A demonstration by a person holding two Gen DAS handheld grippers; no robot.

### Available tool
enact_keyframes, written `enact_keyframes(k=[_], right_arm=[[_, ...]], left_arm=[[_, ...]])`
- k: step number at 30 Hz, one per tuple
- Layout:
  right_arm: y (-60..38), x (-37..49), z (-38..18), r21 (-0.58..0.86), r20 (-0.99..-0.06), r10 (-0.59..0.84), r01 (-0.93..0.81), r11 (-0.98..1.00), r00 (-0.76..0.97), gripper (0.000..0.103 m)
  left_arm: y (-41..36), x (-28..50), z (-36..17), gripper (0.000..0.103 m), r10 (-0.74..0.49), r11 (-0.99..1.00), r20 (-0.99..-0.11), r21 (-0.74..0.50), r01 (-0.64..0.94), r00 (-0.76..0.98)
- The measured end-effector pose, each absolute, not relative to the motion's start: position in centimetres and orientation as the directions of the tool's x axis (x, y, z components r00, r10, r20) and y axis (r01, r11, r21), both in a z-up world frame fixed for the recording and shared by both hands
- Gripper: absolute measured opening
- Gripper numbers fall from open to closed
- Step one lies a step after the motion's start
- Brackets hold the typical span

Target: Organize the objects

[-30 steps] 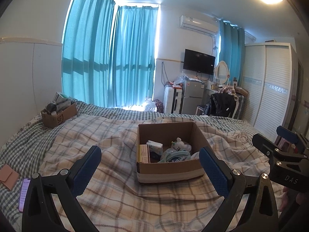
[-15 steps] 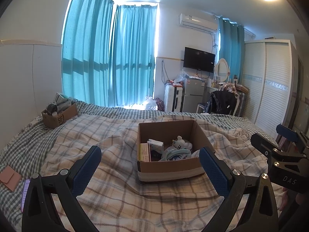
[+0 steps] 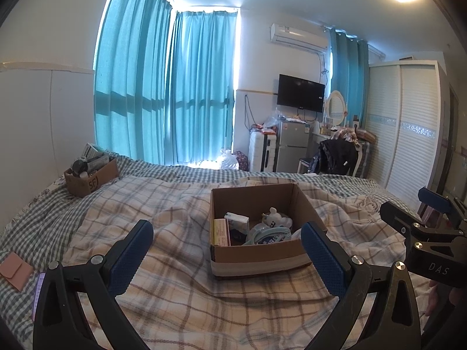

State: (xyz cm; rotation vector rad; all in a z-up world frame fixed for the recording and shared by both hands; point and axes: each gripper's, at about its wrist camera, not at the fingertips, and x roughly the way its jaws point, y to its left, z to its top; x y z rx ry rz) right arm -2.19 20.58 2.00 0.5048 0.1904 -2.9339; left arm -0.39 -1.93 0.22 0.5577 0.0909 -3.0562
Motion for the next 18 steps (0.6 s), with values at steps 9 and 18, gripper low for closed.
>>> enact_keyframes(k=[9,18], right_arm=[[20.48,-2.31,1.87,-0.102,-0.345,-0.130,0.174,-0.979,-0.930,0.103],[20.33,-2.29,1.55,-0.109,-0.351,-0.128,0.176,-0.978,-0.928,0.103]], left_arm=[[-1.96,-0.55,-0.15,0.103,-0.045,-0.997,-0.373,-0.048,0.068,-0.927],[-1.88,-0.77,-0.38,0.103,-0.036,-0.998,-0.398,-0.033,0.054,-0.917]])
